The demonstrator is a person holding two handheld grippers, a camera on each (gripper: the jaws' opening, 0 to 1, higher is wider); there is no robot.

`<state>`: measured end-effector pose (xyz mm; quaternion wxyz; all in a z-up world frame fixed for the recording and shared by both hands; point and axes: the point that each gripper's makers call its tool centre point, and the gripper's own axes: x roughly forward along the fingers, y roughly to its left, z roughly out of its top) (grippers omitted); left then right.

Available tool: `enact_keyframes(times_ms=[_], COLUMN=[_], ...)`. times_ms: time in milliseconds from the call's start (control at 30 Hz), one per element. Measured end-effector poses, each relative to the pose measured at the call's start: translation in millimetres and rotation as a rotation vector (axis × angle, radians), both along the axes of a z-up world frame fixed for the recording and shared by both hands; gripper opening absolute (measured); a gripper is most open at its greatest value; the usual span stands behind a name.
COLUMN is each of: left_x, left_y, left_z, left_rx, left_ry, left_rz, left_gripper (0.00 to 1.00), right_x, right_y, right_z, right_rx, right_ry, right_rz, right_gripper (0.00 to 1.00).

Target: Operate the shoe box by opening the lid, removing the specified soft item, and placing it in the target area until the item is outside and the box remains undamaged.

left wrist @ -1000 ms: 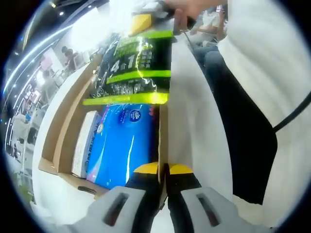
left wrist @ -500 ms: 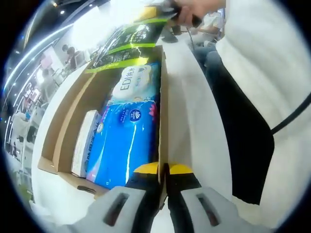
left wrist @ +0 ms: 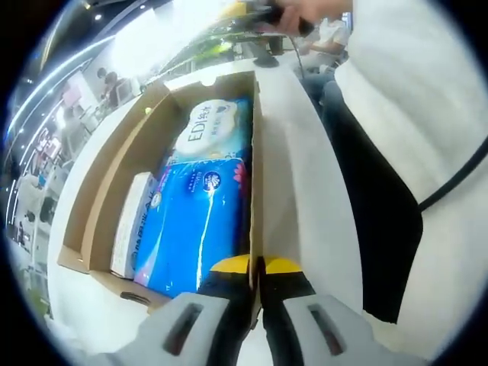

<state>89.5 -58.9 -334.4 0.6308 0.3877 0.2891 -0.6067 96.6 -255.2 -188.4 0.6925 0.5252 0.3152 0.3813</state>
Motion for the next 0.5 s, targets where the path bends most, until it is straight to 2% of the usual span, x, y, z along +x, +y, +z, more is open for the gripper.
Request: enact_keyframes(times_ms=[33, 133, 167, 233, 300, 400, 433, 500], left_x=[0.1, 0.2, 0.3, 0.2, 0.1, 0.7, 0.8, 0.8], left_y=[0.1, 0.1, -0.2, -0.6, -0.9, -1.6, -1.5, -1.4], left_z=[0.1, 0.6, 1.2, 1.7, 1.8, 1.8, 1.8, 1.6], left_rx=[-0.001, -0.004, -0.014, -0.021, -0.020, -0.017, -0.017, -0.018], left_ry=[0.001, 0.004, 0.007, 0.005, 0.003, 0.011, 0.011, 0.009], left_rz=[0.000, 0.006, 0.013, 0.012, 0.008, 0.012, 0.013, 0.010], left_gripper=[0.03, 0.03, 0.03, 0.03, 0.03, 0.03, 0.03, 0.03], right_x=[-5.4, -15.8, -21.4, -20.3, -22.7, -17.7, -18.2, -19.4], right_y=[-6.6, -19.9, -31.0, -45.9, -51.3, -59.9, -60.1, -60.6], right_z=[0.5, 8.3, 13.0, 18.1, 21.6, 29.2, 29.7, 29.7], right_rx=[-0.027, -0.030, -0.033, -0.036, -0.033, -0.049, -0.066, -0.078], right_ry=[-0.021, -0.046, -0.050, -0.056, -0.060, -0.100, -0.117, -0.114], right_rz=[0.010, 0.020, 0.015, -0.036, -0.039, -0.107, -0.107, -0.102], right_gripper=[0.00, 0.00, 0.00, 0.00, 0.00, 0.00, 0.00, 0.00])
